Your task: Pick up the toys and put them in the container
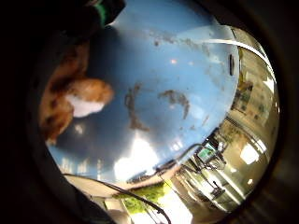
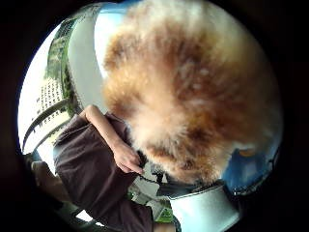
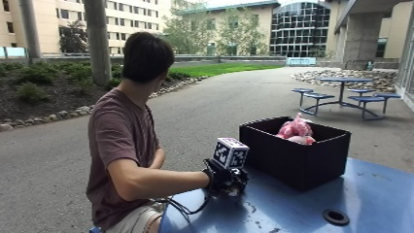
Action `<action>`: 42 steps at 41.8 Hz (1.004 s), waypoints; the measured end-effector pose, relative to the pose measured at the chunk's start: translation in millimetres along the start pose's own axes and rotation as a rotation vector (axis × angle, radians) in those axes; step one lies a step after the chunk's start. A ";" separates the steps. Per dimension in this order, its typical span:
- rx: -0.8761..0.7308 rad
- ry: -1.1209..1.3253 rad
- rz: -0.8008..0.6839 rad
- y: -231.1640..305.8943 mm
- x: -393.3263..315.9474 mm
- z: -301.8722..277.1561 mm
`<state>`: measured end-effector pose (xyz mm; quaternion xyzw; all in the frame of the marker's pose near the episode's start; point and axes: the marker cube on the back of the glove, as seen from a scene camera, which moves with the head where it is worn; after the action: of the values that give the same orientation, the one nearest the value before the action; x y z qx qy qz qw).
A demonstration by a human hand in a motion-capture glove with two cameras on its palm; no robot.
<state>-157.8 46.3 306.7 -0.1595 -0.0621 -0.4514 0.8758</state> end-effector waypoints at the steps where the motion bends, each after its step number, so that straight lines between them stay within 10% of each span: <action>1: 0.060 -0.022 0.004 -0.9 -0.4 1.9; 8: 0.261 -0.110 0.052 -8.8 -7.3 10.0; 23: 0.186 -0.251 0.103 -5.8 -6.9 -2.8; 42: 0.296 -0.162 0.327 35.5 12.2 -127.6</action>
<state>-126.4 13.3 181.7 -0.0729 -0.1711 -0.2754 0.9432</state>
